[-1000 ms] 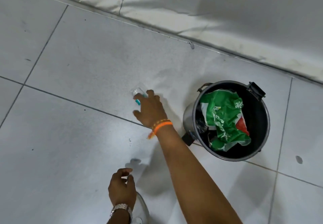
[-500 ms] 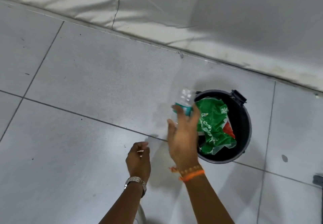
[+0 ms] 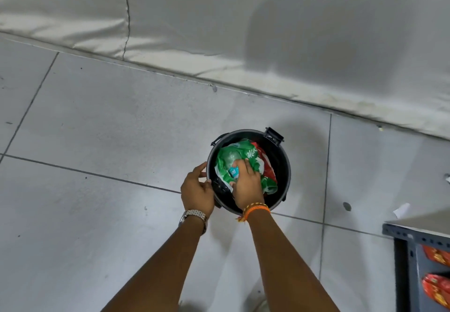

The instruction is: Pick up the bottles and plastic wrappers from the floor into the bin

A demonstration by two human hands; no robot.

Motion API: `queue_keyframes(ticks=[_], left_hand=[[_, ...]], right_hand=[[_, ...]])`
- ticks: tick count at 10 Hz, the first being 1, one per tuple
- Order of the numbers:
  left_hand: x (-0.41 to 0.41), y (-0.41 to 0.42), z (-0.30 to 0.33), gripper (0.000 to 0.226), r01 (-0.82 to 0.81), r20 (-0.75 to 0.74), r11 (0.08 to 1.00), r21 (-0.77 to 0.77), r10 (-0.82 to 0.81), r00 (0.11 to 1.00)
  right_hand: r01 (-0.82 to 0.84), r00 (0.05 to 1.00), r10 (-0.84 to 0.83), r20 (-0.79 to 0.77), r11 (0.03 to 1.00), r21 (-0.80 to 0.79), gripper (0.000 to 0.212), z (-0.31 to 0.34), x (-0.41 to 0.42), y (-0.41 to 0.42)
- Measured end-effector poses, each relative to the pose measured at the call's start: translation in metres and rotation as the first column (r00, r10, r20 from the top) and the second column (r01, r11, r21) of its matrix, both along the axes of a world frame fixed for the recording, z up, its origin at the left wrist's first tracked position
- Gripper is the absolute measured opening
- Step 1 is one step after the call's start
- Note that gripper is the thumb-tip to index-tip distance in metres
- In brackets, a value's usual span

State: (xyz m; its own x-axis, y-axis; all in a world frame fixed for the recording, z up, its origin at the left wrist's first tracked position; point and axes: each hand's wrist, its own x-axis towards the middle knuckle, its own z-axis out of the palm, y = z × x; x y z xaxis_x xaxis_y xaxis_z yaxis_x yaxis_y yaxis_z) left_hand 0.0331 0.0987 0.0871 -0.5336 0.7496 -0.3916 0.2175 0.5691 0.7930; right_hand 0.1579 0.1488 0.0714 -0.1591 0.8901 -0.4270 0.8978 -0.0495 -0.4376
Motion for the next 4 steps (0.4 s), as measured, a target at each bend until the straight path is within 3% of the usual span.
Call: queue_keyframes(ticks=[1,2,3,4], left_hand=[[-0.004,-0.001,0.002,0.051,0.031,0.038,0.999,-0.022,-0.03,0.999],[-0.007,-0.006,0.013,0.049,0.059,0.054,0.993,-0.104,-0.054,0.997],[-0.012,-0.008,0.045,0.045,0.062,0.038,0.988,-0.141,-0.057,0.998],[-0.008,-0.019,0.082,0.038,0.016,0.02,0.996,-0.091,-0.014,1.0]], right_hand=[[0.017,0.999,-0.013,0.046,0.996,-0.09,0.06,-0.002,0.003,0.003],[-0.08,0.99,0.095,0.109,0.988,-0.136,0.065,0.02,0.008,0.005],[-0.09,0.988,0.108,0.113,0.984,-0.15,0.063,0.069,0.015,0.007],[-0.002,1.0,0.005,0.028,0.993,-0.117,0.052,0.122,0.031,-0.014]])
